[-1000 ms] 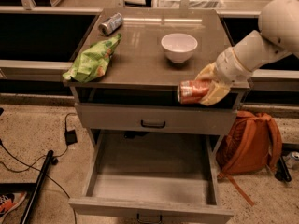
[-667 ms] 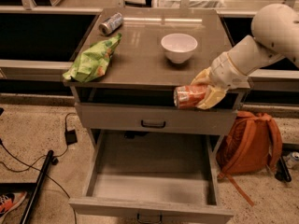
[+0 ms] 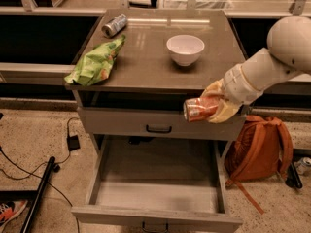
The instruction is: Place coke can into middle drawer
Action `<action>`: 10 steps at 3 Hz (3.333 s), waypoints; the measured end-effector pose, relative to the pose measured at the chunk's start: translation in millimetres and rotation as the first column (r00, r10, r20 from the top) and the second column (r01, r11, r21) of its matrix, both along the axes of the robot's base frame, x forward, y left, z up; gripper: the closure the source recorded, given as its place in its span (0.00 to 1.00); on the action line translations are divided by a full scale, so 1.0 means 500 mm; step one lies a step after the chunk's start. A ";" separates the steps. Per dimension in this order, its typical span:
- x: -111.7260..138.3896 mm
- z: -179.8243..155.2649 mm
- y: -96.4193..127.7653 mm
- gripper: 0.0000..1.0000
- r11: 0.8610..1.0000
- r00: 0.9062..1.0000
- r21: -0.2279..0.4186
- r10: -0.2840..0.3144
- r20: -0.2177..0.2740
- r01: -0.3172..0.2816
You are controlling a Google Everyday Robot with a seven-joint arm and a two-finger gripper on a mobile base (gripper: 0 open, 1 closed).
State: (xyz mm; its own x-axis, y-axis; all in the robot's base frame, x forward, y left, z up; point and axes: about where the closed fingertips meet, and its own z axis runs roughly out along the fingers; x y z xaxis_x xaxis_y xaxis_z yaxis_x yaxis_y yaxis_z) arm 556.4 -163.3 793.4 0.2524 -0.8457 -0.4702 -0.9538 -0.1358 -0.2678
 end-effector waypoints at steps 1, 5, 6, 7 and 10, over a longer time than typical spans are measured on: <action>-0.067 -0.074 0.002 1.00 0.999 0.999 -0.012 0.049 -0.004 -0.049; -0.089 -0.483 0.076 0.99 0.976 0.984 0.162 -0.123 -0.128 0.143; -0.072 -0.550 0.104 0.78 0.967 0.981 0.174 -0.174 -0.085 0.187; -0.061 -0.599 0.140 0.55 0.966 0.980 0.164 -0.191 -0.058 0.198; -0.078 -0.704 0.228 0.00 0.979 0.992 0.190 -0.057 -0.116 0.079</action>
Offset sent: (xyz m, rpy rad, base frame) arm -0.0290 0.0012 -0.0326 -0.0103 -0.0005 0.0414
